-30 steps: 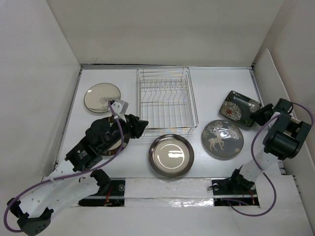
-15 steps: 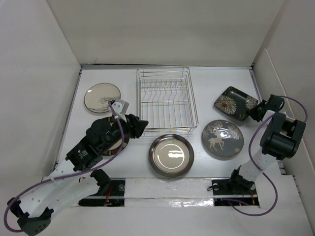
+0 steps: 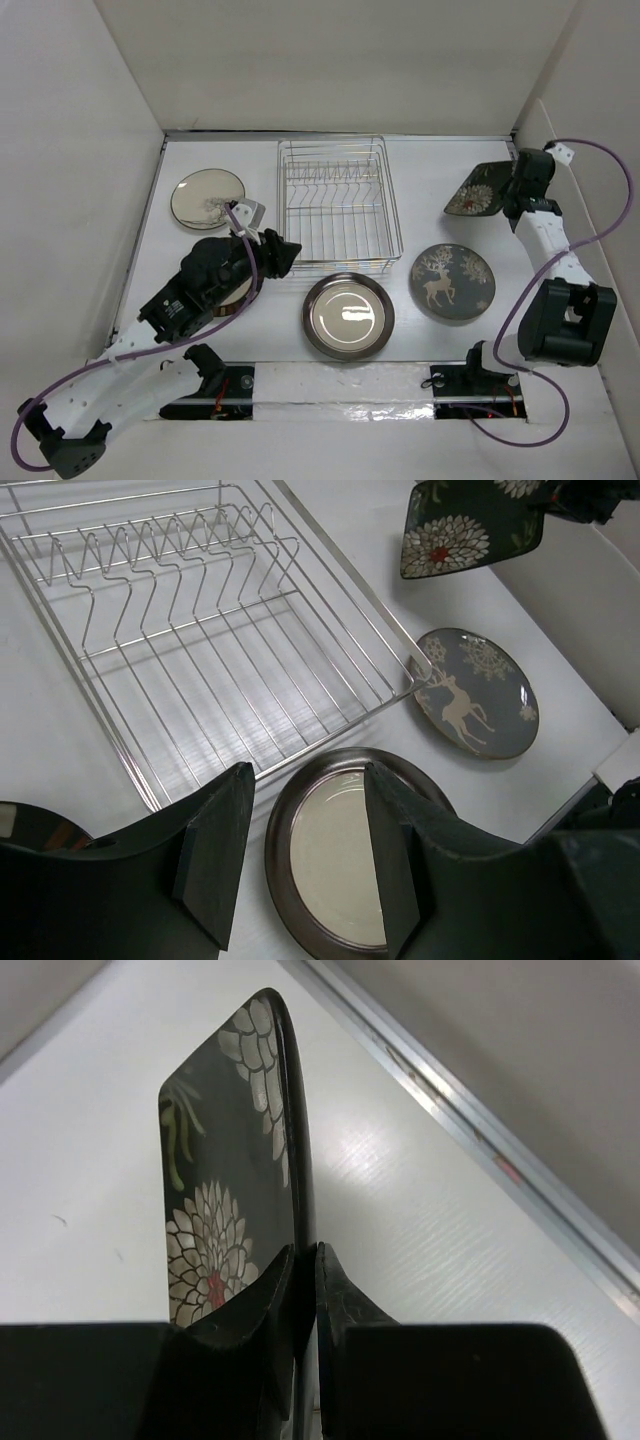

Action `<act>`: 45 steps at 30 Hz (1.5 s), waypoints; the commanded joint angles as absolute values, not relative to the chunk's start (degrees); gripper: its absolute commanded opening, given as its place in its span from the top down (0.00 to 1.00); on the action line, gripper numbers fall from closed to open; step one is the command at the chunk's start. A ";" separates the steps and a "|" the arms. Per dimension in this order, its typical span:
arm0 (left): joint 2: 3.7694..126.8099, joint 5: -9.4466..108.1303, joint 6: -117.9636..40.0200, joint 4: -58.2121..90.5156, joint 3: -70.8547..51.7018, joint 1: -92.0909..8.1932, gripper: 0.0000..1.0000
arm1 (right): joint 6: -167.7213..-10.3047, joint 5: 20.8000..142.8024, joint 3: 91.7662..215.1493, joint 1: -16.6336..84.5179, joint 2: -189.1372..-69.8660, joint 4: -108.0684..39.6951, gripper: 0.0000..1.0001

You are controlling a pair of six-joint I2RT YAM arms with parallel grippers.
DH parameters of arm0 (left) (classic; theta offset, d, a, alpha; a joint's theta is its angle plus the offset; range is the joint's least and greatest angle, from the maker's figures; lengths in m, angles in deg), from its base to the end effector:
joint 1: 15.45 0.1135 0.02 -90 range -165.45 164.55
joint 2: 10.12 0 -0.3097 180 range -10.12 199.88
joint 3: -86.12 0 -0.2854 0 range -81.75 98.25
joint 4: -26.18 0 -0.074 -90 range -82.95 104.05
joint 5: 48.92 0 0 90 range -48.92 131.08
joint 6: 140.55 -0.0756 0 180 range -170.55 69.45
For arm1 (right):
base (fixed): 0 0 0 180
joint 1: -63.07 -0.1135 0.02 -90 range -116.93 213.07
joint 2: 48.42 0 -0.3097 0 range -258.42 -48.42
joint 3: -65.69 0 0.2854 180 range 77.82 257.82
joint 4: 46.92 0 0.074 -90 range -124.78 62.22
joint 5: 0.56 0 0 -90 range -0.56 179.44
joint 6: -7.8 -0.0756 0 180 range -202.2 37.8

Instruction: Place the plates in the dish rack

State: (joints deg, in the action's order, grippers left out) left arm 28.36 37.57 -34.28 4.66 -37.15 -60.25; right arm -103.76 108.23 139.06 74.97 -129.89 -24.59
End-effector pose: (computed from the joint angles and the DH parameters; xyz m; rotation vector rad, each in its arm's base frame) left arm 0.1436 -0.1361 0.3871 0.3675 1.6430 -0.7631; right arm 0.3689 -0.1026 0.3058 0.7838 1.9264 -0.2416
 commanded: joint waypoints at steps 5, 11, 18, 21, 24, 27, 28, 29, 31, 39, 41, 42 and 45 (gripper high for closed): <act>28.47 37.74 -35.08 6.58 -37.62 -59.48 0.56 | -97.76 120.89 155.50 63.27 -125.59 -26.61 1.00; 29.26 37.83 -35.08 6.58 -37.62 -58.96 0.56 | -88.01 128.46 171.75 53.42 -129.97 -22.22 1.00; 30.05 37.48 -35.08 6.58 -37.62 -58.96 0.56 | -77.64 135.75 192.48 41.81 -142.36 -11.69 1.00; 30.49 37.21 -35.08 6.49 -37.54 -58.96 0.56 | -76.14 136.72 199.60 38.82 -147.37 -8.08 1.00; 30.66 37.21 -35.08 6.49 -37.62 -58.96 0.56 | -74.65 138.04 204.46 36.62 -152.38 -4.91 1.00; 30.58 36.78 -35.08 6.49 -37.62 -58.96 0.55 | -73.85 138.75 209.73 35.30 -156.69 -1.49 1.00; 30.75 36.77 -35.08 6.40 -37.54 -58.96 0.55 | -73.76 138.57 212.01 35.30 -157.75 -0.69 1.00; 30.75 36.86 -35.08 6.40 -37.62 -58.96 0.55 | -73.85 138.31 212.90 35.30 -159.41 0.10 1.00; 30.75 37.04 -35.17 6.49 -37.62 -58.96 0.55 | -73.67 138.31 213.96 34.77 -160.56 1.60 1.00; 30.66 37.13 -35.17 6.40 -37.45 -58.96 0.55 | -75.69 136.73 210.11 34.24 -162.06 3.10 1.00; 30.75 37.04 -35.08 6.49 -37.62 -58.96 0.55 | -76.13 136.29 208.79 34.24 -162.24 2.75 1.00; 30.75 37.12 -35.08 6.40 -37.62 -58.96 0.55 | -76.39 135.85 208.17 34.24 -162.33 2.57 1.00; 30.40 37.21 -35.08 6.49 -37.62 -58.96 0.55 | -76.92 135.59 206.67 33.63 -162.94 2.48 1.00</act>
State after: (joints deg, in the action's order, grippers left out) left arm 30.94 37.53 -34.48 4.73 -37.15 -59.22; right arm -75.96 134.26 206.22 34.71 -165.04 8.90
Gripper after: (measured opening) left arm 0.448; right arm 0.130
